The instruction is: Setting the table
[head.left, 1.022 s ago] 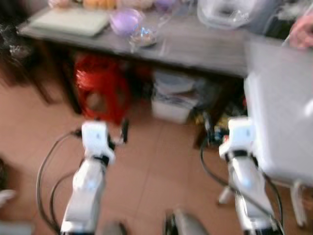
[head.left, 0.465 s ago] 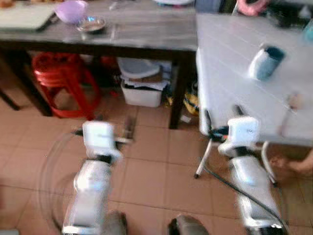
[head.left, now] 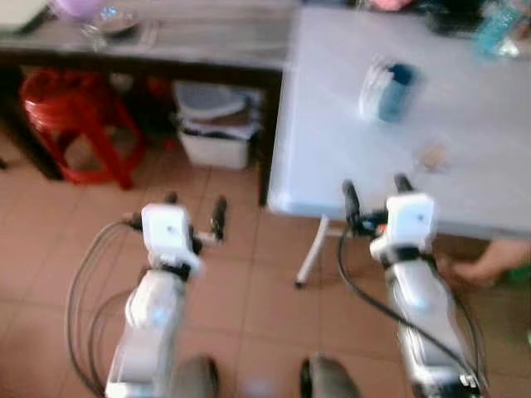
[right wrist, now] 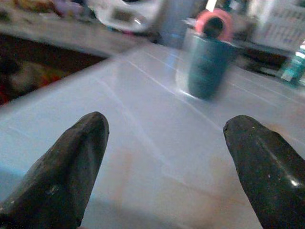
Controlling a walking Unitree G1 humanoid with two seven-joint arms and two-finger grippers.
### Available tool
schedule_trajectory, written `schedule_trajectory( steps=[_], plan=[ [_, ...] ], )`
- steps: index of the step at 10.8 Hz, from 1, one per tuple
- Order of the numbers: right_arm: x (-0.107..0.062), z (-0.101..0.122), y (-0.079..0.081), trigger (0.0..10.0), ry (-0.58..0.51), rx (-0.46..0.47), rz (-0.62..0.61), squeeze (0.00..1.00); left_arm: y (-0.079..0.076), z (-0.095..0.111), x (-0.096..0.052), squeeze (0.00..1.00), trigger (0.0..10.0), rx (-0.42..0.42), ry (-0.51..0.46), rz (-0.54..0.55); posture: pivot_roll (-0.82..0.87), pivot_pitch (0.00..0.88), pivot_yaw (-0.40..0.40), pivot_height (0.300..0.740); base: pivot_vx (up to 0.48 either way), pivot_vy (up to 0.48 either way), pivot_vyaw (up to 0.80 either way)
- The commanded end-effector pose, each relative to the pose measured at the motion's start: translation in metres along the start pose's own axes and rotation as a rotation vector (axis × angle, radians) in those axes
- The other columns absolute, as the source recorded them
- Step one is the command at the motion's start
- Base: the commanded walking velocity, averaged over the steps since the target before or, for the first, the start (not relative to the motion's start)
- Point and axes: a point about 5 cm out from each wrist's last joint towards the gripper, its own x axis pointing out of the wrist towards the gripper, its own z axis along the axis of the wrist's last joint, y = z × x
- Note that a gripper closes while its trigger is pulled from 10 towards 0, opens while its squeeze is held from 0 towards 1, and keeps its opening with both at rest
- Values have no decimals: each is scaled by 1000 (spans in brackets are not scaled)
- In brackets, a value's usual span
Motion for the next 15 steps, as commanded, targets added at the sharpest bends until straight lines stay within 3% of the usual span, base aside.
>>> schedule_trajectory(
  steps=[1, 6, 9, 15],
  plan=[
    [1, 5, 0, 10000, -17, 10, -8, 0, 1, 3, 0, 0, 10000, 14, -6, -2, -36, 188, -1, 740, 0, -424, 0],
    [0, 7, -3, 10000, -8, 42, -38, 0, -2, 10, 1, 0, 10000, 0, -47, -45, -39, 202, -2, 740, 0, 0, 0],
    [0, 4, -3, 10000, 14, 46, -45, 0, -4, 11, 0, 0, 10000, -9, -57, -61, -40, 205, 0, 740, 291, 0, -417],
    [0, 7, 0, 10000, 2, 44, -39, 0, -2, 12, 0, 0, 10000, -13, -56, -65, -38, 208, 3, 740, 279, 0, 0]
  ],
)
